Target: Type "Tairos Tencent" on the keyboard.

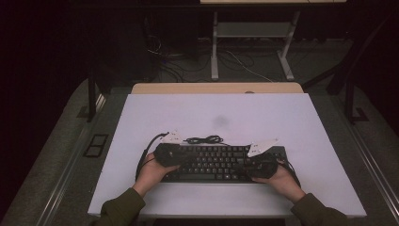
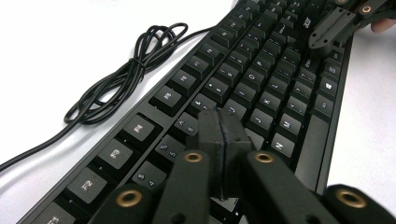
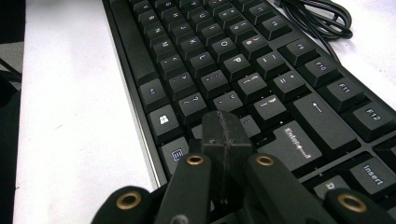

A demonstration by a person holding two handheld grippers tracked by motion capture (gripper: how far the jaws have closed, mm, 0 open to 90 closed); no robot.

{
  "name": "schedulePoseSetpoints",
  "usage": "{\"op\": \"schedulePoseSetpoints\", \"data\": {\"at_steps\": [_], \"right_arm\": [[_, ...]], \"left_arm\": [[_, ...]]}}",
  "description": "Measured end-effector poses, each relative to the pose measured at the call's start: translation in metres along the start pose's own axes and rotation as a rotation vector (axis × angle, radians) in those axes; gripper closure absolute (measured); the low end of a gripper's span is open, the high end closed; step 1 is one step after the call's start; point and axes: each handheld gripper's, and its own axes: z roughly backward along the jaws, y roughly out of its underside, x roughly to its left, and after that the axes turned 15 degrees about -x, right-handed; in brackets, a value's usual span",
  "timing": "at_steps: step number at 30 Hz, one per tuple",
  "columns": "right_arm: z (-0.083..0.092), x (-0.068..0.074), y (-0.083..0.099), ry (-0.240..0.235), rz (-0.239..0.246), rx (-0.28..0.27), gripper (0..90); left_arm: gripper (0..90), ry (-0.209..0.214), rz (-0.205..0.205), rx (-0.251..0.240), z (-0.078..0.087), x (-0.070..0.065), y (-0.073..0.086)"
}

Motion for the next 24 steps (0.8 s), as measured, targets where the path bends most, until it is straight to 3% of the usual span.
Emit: {"op": "schedulePoseSetpoints", "data": {"at_steps": [24], "right_arm": [[0.0, 0.0, -0.0001, 0.0, 0.0, 0.001, 89.3]], "left_arm": [[89.6, 0.002, 0.003, 0.042, -0.0072, 0.0018, 0.0044]]}}
